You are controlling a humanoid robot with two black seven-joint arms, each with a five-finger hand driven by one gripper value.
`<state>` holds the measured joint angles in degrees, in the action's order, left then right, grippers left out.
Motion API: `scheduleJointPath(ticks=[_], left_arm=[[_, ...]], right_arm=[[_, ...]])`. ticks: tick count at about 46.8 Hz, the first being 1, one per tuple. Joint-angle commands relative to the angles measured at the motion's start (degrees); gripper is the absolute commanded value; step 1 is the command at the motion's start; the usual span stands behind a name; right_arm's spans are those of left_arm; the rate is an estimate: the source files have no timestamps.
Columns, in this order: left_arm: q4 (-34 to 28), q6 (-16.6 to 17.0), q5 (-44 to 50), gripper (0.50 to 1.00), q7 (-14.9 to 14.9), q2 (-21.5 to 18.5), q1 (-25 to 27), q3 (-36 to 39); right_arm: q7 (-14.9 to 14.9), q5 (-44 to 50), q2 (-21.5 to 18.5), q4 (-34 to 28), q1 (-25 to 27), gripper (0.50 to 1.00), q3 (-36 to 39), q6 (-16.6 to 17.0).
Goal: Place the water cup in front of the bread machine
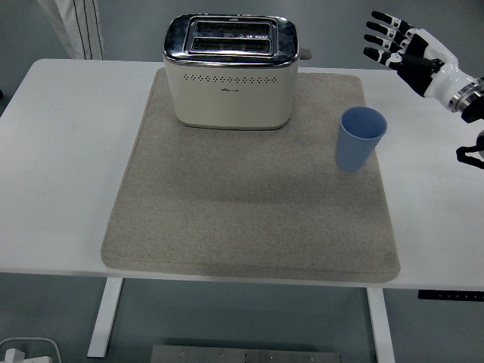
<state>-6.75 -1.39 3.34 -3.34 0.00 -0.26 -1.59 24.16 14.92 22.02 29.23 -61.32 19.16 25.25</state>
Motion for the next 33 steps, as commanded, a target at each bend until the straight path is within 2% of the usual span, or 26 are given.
scheduleJointPath(ticks=[1,22,28,33], left_arm=[[-0.02,-0.02,0.00,1.000,0.00,0.00,-0.01,-0.08],[-0.01,-0.02,0.00,1.000,0.00,0.00,-0.01,0.01],[-0.02,0.07,0.00,1.000,0.00,0.00,-0.01,0.01],[-0.02,-0.02,0.00,1.000,0.00,0.00,-0.01,0.01]], right_arm=[[0.89,1.25,2.41,1.96,1.38,0.928,0.09,0.15],[6.07,7.13,9.62,8.47,9.90,0.928,0.18,0.15],[9.06,9.16,9.97,9.88,11.84,0.928,0.27,-0.20],[9.94,10.04,9.27,9.88,12.80,0.928,0.27,-0.47]])
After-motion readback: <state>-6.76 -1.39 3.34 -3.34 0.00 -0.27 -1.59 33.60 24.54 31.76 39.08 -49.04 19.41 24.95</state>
